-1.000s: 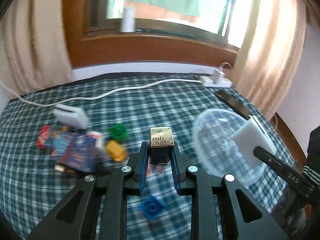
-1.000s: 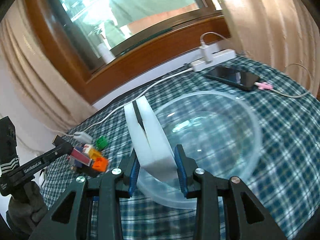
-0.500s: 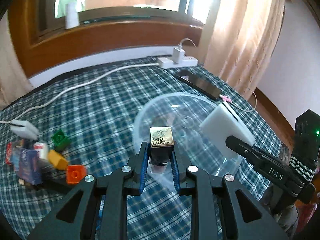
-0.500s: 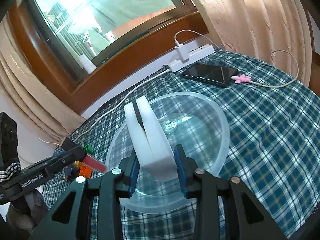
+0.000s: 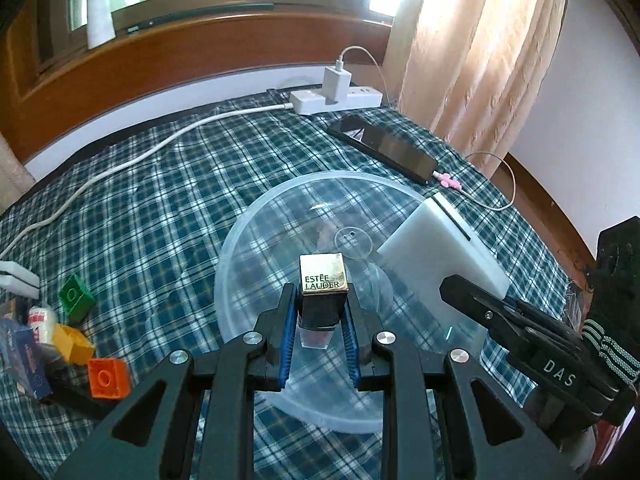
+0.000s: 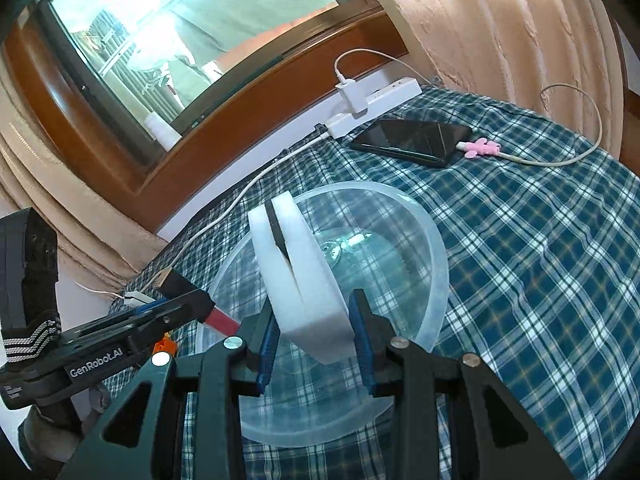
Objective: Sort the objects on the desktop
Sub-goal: 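Carry lip-gloss in left tool and sponge in right tool over clear bowl, then open left tool dropping lip-gloss into bowl while right tool releases sponge there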
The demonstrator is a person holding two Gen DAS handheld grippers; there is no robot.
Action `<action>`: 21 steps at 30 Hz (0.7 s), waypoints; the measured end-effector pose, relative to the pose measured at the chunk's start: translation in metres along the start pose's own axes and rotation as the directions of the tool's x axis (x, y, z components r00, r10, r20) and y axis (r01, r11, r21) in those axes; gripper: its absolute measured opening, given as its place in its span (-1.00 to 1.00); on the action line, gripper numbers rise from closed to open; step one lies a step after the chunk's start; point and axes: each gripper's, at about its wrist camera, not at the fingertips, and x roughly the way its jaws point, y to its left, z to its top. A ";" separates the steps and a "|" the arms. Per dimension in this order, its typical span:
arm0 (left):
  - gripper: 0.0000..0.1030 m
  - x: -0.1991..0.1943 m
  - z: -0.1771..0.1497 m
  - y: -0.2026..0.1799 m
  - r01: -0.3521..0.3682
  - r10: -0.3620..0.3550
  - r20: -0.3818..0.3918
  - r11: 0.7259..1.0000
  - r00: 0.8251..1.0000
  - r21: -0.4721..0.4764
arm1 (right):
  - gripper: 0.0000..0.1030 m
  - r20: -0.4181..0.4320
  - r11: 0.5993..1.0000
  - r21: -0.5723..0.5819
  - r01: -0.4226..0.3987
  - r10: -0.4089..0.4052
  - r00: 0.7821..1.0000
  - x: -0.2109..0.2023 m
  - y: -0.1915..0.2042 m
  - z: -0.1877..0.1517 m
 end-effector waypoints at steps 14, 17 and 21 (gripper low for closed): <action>-0.53 0.025 0.021 0.008 0.022 -0.023 -0.024 0.998 0.999 -0.055 | -0.23 -0.017 1.000 0.019 0.010 -0.009 1.000 0.010 -0.009 0.008; -0.53 0.033 0.024 0.008 0.036 -0.038 -0.035 0.998 0.999 -0.060 | -0.23 -0.006 0.999 0.016 0.029 -0.029 1.000 0.010 -0.010 0.009; -0.53 0.040 0.025 0.008 0.072 -0.076 -0.050 0.995 0.996 -0.075 | -0.19 0.025 0.998 0.001 0.064 -0.064 0.998 0.007 -0.009 0.009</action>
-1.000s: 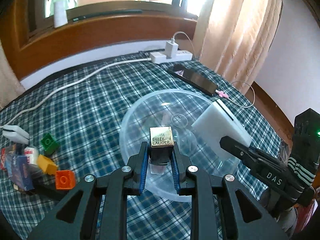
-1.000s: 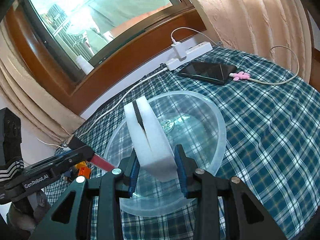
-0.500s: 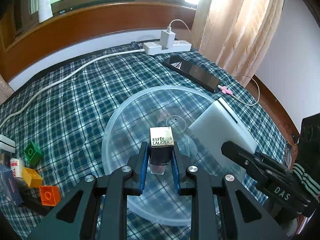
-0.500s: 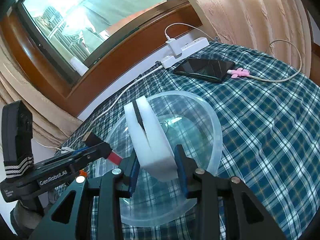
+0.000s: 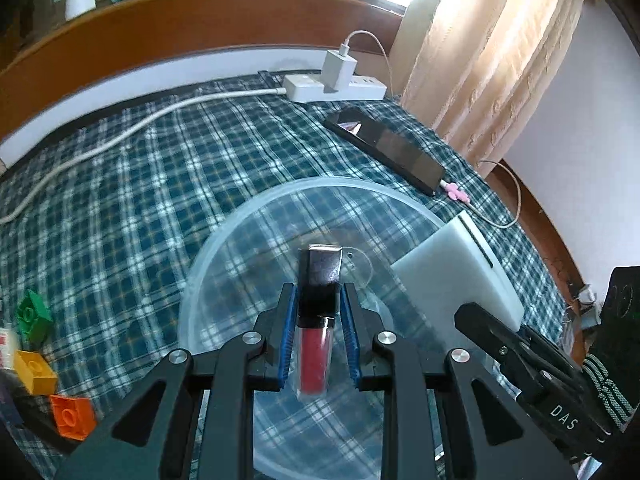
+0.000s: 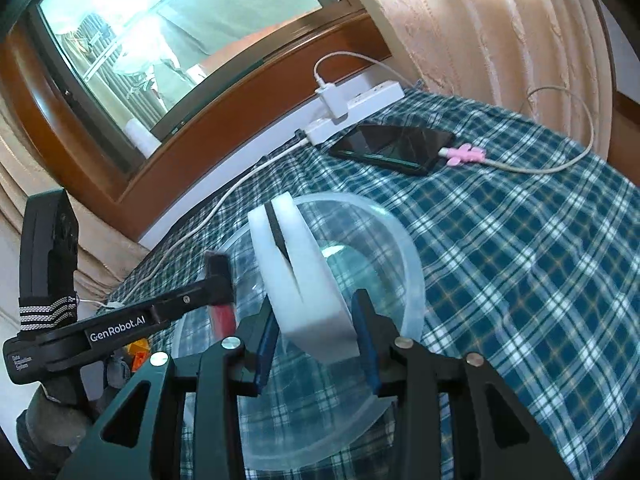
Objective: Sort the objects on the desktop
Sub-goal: 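Open left tool dropping lip-gloss into bowl while right tool releases sponge there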
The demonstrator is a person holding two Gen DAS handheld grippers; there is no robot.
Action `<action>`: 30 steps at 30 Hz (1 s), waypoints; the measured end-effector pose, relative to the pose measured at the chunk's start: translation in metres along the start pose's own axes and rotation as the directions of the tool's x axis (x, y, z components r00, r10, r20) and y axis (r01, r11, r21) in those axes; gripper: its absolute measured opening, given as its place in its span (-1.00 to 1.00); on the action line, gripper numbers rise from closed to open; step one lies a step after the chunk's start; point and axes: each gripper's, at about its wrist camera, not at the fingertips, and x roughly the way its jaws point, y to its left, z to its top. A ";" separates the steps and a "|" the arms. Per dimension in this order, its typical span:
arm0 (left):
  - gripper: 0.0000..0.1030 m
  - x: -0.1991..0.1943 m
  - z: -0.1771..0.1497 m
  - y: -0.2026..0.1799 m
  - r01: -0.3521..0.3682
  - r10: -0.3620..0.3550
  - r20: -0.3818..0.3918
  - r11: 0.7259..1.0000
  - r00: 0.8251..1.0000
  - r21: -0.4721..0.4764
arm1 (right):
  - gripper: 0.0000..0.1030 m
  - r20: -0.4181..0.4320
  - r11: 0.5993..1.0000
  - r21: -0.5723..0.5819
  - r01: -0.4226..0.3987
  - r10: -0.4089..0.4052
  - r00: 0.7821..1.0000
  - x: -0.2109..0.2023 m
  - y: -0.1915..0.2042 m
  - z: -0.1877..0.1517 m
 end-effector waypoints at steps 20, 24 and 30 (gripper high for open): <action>-0.10 -0.019 -0.007 0.012 -0.025 0.026 0.044 0.999 0.999 -0.039 | 0.39 0.104 0.992 -0.043 0.120 -0.115 0.988 -0.009 0.003 0.001; -0.10 -0.022 -0.014 0.020 -0.039 0.042 0.046 0.997 0.998 -0.064 | 0.40 0.099 0.991 -0.045 0.125 -0.120 0.988 -0.008 0.003 -0.001; -0.10 -0.036 -0.027 0.033 -0.055 0.060 0.058 0.994 0.996 -0.094 | 0.42 0.106 0.988 -0.056 0.143 -0.136 0.985 -0.008 0.005 -0.003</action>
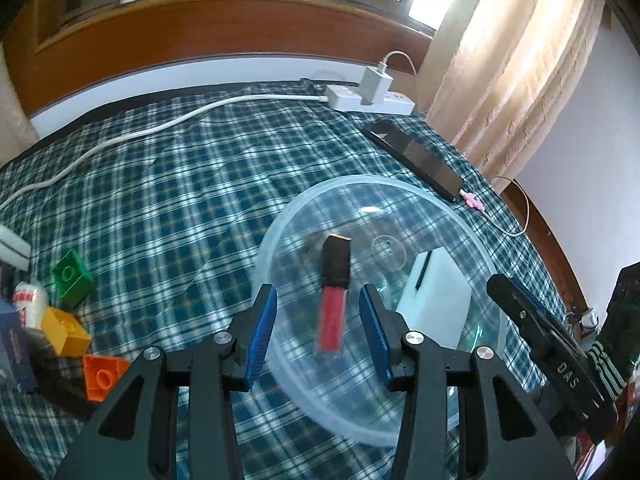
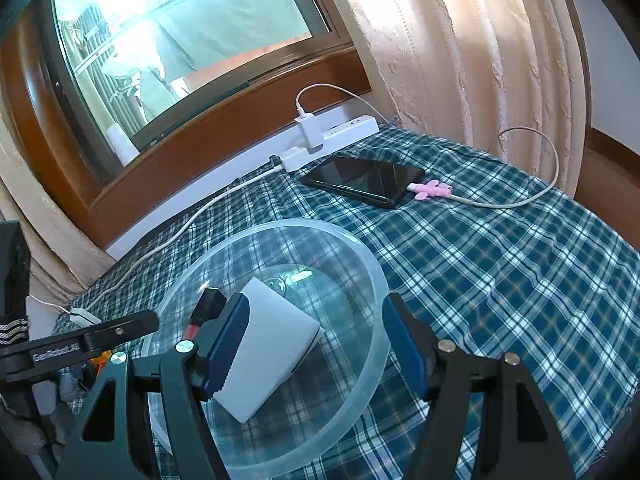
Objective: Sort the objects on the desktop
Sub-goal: 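Open left tool dropping lip-gloss into bowl while right tool releases sponge there, then withdraw both tools from the bowl back toward the remaining objects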
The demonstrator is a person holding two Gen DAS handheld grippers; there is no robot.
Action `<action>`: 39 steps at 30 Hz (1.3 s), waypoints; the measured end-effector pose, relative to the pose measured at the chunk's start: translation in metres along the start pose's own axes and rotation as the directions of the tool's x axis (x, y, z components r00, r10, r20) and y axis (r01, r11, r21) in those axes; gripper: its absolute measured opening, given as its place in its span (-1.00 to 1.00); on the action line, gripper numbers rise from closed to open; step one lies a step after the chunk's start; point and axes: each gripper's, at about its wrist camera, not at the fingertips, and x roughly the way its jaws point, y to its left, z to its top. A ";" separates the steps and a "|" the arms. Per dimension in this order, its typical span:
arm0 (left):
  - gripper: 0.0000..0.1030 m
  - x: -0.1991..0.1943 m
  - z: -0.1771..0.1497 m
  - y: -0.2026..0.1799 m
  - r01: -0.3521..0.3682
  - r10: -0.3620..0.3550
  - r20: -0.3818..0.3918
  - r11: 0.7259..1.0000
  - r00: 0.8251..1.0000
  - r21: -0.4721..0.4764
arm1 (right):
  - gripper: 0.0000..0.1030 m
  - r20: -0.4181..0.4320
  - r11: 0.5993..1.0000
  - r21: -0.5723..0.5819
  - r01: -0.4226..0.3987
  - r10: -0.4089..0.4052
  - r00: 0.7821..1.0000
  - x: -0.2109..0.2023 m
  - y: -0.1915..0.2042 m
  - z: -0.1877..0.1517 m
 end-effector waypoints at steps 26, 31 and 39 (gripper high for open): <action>-0.10 -0.069 -0.060 0.088 -0.073 0.084 0.053 0.979 0.995 -0.191 | 0.49 -0.036 0.991 -0.093 -0.096 0.093 0.995 -0.017 0.068 -0.017; -0.10 -0.080 -0.074 0.113 -0.085 0.102 0.058 0.968 0.993 -0.235 | 0.49 -0.067 0.983 -0.128 -0.130 0.123 0.990 -0.014 0.092 -0.025; -0.10 -0.093 -0.092 0.150 -0.087 0.108 0.059 0.953 0.992 -0.289 | 0.49 -0.143 0.957 -0.206 -0.203 0.175 0.974 -0.011 0.135 -0.050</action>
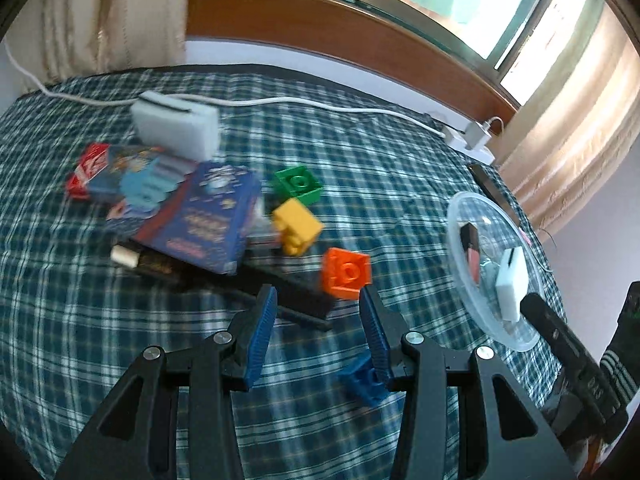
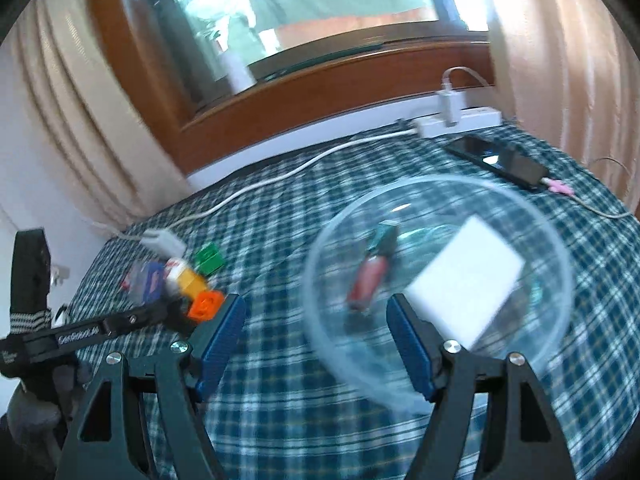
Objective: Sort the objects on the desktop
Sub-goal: 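Withdraw both tools from the bowl back toward the remaining objects, then grasp dark Estee Lauder bottle with left tool while right tool grasps blue block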
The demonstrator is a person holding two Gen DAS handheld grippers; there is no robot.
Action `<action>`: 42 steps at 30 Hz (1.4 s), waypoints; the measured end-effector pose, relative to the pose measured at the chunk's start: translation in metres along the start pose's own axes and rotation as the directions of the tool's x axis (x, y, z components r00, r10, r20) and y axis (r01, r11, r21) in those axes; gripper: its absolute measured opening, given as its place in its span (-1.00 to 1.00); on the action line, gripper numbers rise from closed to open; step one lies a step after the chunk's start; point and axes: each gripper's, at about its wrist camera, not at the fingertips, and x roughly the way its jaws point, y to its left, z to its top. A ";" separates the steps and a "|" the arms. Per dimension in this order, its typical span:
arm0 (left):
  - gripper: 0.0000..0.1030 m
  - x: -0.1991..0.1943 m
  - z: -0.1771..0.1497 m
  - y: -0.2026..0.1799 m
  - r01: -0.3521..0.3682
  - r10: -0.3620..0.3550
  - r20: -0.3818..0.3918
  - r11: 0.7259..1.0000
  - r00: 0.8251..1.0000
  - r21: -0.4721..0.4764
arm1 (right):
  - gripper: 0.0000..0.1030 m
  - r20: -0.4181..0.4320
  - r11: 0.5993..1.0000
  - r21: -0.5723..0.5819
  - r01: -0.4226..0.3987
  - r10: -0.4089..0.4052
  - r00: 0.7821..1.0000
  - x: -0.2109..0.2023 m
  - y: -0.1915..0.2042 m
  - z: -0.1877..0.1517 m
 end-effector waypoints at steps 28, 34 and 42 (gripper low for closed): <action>-0.10 -0.009 0.001 0.056 -0.009 0.011 0.022 0.994 1.000 -0.112 | 0.49 -0.263 0.967 -0.167 -0.193 0.145 0.954 0.054 0.093 -0.049; -0.10 -0.007 0.002 0.068 -0.027 0.030 0.020 0.990 0.999 -0.141 | 0.49 -0.279 0.963 -0.180 -0.201 0.146 0.949 0.058 0.097 -0.050; -0.10 0.002 0.006 0.083 -0.107 0.113 0.024 0.977 0.993 -0.183 | 0.49 -0.294 0.961 -0.182 -0.208 0.148 0.944 0.062 0.098 -0.052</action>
